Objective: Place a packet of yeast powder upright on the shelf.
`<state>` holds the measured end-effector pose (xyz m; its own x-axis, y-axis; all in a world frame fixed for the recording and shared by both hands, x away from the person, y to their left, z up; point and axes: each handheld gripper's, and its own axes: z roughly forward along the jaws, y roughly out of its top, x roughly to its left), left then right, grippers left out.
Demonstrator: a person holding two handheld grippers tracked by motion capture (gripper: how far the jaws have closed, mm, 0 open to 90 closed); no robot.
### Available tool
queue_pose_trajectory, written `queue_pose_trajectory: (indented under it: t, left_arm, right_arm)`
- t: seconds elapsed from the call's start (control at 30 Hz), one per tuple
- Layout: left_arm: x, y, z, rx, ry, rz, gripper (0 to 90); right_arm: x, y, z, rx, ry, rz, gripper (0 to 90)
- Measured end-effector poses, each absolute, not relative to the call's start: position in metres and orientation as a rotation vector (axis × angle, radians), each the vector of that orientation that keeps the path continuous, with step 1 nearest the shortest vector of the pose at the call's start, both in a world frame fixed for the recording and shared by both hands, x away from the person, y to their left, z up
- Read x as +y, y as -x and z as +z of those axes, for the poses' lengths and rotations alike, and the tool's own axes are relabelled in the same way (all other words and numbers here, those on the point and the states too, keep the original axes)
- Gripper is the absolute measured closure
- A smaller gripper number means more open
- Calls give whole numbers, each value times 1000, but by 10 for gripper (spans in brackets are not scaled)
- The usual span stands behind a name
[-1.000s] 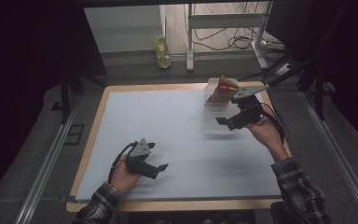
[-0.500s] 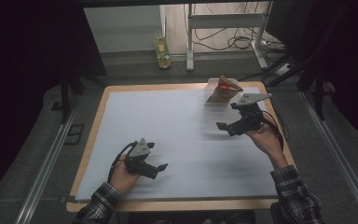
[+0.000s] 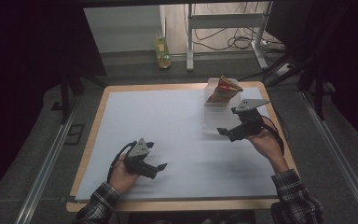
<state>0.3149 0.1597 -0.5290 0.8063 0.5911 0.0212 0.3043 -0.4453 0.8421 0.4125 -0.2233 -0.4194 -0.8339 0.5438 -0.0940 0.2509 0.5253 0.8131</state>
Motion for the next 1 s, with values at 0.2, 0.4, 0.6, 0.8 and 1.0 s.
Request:
queue_pose_trajectory:
  t: [0.2,0.4,0.6,0.8,1.0]
  left_arm:
    - [159,-315,-529,662,-2064,391,33]
    - [159,-314,-529,662,-2068,401,36]
    - [159,-313,-528,666,-2077,426,40]
    - [160,-312,-527,679,-2079,436,45]
    - [162,-312,-525,692,-2058,420,40]
  right_arm:
    - [-227,-409,-425,2427,-664,1218,0]
    - [-227,-402,-429,2441,-673,1229,0]
    - [-222,-395,-434,2448,-665,1248,0]
    - [-219,-388,-441,2459,-667,1239,0]
    - [-221,-382,-446,2457,-673,1242,0]
